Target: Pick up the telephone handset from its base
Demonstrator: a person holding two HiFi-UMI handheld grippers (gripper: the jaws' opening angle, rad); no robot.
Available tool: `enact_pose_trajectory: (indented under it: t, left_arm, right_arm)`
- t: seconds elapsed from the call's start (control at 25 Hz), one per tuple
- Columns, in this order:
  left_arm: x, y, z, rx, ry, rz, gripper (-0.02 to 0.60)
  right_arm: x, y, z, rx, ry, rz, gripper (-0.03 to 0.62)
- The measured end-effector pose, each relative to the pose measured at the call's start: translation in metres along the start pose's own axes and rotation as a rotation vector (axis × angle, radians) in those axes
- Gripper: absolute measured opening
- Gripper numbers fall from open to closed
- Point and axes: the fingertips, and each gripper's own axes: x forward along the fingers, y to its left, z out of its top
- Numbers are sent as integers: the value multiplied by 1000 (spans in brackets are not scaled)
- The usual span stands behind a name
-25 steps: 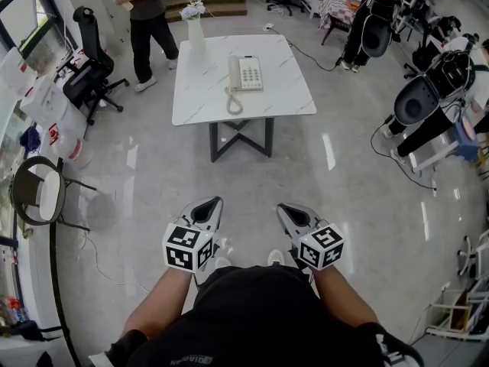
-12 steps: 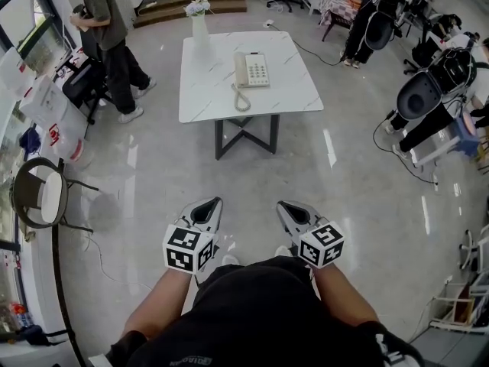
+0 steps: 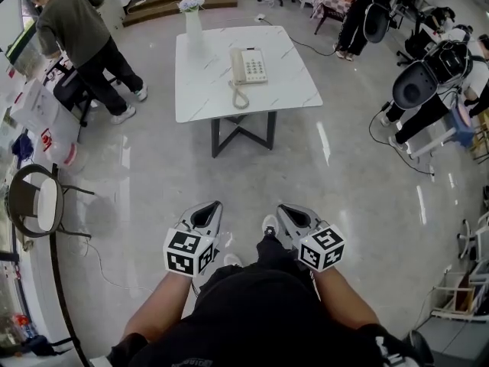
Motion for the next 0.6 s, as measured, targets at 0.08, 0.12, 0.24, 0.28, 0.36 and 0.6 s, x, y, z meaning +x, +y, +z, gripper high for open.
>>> enact_pose_trajectory:
  t: [0.08, 0.12, 0.24, 0.28, 0.36, 0.6]
  left_arm:
    - [9, 3, 3, -4, 0, -4, 2]
    - [14, 4, 5, -6, -1, -4, 2]
    - [31, 9, 14, -10, -2, -2, 2]
    - [36, 12, 17, -10, 1, 2, 2]
    - [49, 20, 26, -14, 8, 15, 2]
    - [104, 41, 83, 2, -28, 62, 2]
  right_arm:
    - [6, -7, 4, 2, -1, -1, 2]
    - [9, -11, 6, 1, -1, 1, 2]
    - [22, -25, 18, -4, -4, 11, 2]
    - [27, -30, 23, -5, -5, 16, 2]
    - [40, -44, 35, -5, -6, 27, 2]
    - [78, -99, 94, -33, -42, 72, 2]
